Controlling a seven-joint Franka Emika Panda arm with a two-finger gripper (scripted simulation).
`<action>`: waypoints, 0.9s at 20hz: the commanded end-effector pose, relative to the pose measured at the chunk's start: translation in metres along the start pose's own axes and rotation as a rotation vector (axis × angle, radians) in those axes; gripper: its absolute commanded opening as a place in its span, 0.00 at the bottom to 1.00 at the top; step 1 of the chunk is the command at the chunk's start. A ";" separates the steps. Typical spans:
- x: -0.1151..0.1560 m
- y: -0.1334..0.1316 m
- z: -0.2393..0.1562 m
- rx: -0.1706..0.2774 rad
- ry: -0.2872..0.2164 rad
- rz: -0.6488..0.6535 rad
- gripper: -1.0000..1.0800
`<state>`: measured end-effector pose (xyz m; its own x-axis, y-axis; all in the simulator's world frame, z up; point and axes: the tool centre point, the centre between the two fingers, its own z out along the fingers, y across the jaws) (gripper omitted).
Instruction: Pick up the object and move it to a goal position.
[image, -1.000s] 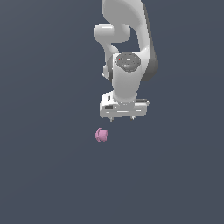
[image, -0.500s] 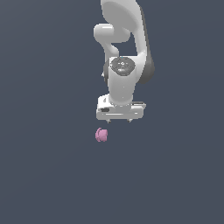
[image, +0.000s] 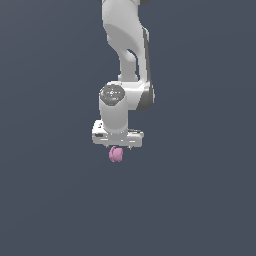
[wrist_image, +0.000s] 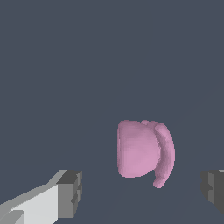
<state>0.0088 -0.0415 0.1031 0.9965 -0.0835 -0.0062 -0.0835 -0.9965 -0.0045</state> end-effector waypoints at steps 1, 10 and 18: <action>0.002 0.012 0.008 -0.003 0.005 0.017 0.96; 0.002 0.018 0.018 -0.004 0.004 0.024 0.96; 0.002 0.019 0.056 -0.004 0.006 0.026 0.96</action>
<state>0.0084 -0.0600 0.0535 0.9940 -0.1089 -0.0014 -0.1089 -0.9940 0.0000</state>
